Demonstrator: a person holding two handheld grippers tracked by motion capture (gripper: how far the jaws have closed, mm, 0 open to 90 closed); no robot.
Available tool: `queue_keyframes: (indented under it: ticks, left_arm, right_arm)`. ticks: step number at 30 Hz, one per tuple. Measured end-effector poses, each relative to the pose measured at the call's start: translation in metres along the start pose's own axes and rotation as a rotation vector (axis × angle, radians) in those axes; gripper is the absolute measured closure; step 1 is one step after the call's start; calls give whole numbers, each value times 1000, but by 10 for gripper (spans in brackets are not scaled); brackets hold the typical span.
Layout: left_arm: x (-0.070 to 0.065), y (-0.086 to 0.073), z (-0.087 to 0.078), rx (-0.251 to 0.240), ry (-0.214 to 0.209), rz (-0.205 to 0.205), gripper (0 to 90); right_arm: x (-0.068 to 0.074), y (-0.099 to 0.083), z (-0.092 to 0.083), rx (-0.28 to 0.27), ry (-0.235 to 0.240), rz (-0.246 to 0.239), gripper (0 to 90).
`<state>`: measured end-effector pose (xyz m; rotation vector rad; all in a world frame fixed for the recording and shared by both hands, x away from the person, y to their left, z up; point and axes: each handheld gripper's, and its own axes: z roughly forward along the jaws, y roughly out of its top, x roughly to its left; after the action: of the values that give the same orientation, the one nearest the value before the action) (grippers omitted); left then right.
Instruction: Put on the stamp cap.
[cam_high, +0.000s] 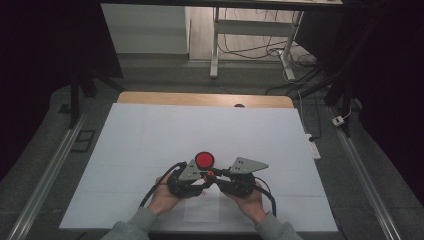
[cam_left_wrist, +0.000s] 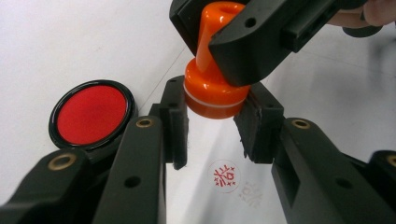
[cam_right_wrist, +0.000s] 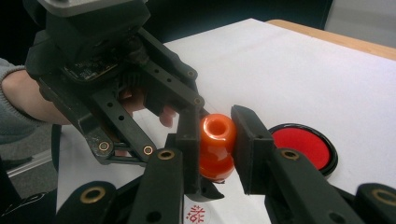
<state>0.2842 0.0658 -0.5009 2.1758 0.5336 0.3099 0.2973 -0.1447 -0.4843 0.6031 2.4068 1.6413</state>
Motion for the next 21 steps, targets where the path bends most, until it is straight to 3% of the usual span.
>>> queue_keyframes:
  ticks: [15, 21]
  left_arm:
    - [1, -1, 1, 1, -6, -2, 647]
    - [1, -1, 0, 7, 12, 23, 647]
  right_arm:
    - [0, -2, 1, -3, -3, 1, 729]
    - [1, -1, 2, 4, -13, -10, 729]
